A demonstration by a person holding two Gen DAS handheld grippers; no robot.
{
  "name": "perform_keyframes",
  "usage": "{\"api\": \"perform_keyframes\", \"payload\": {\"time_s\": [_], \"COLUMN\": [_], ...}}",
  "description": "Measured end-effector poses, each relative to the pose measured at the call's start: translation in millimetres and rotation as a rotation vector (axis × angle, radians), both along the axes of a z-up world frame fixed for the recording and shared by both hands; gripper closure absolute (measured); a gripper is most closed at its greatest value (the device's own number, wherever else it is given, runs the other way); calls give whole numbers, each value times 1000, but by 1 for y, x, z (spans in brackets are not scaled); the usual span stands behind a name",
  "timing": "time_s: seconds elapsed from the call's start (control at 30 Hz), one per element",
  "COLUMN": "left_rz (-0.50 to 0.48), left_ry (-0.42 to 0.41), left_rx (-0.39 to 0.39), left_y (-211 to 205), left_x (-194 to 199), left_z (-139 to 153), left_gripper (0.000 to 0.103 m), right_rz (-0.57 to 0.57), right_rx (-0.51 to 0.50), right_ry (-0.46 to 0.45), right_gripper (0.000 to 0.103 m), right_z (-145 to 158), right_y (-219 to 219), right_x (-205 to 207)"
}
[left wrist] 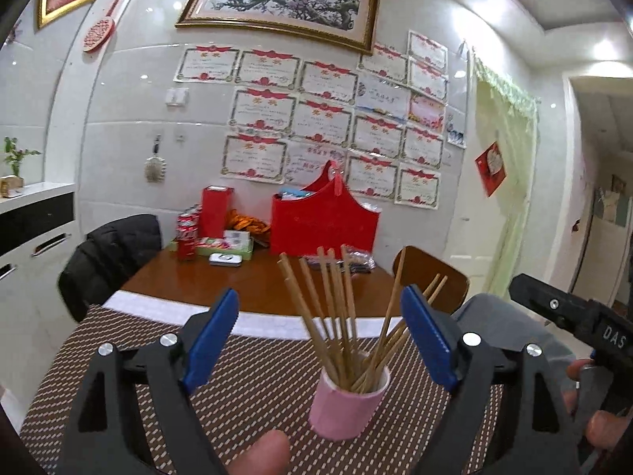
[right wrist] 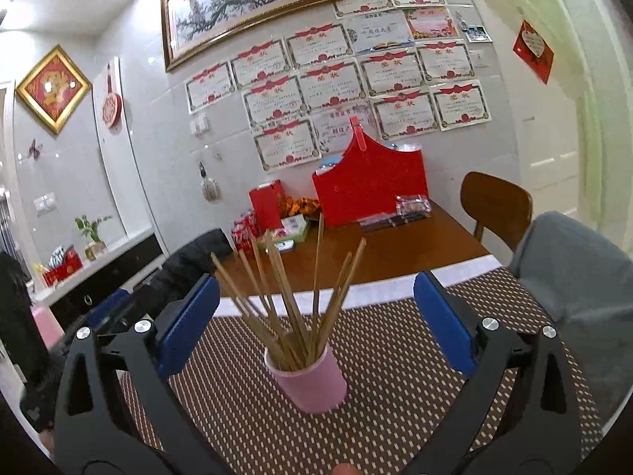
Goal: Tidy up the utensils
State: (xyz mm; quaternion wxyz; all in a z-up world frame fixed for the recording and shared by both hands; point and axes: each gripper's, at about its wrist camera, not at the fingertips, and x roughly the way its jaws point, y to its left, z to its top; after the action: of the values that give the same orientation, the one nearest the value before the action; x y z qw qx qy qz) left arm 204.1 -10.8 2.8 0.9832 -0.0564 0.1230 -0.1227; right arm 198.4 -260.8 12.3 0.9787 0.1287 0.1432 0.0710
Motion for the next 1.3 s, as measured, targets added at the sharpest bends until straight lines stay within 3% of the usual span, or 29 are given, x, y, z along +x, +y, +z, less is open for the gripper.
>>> {"api": "perform_keyframes", "payload": {"time_s": [0.4,0.63,0.83,1.3], "left_rz": [97,121,134,131], "left_ry": [65,57,38,16], "left_rx": [64,96,126,117], "left_y": [17,26,25,19], "left_x": [-67,-96,-100,-110], "left_z": [-12,-25,-24,-23], "left_gripper": [19,19,19,19], "right_rz": [-19,-35,-45,-76], "right_rx": [-94,-115,-168,-163], "right_ry": [41,59,78,61], "right_gripper": [6,6,6,6], "right_z": [-17,-38,-40,-44], "right_y": [32,46,54,49], "right_x": [-59,-72,-69,-77]}}
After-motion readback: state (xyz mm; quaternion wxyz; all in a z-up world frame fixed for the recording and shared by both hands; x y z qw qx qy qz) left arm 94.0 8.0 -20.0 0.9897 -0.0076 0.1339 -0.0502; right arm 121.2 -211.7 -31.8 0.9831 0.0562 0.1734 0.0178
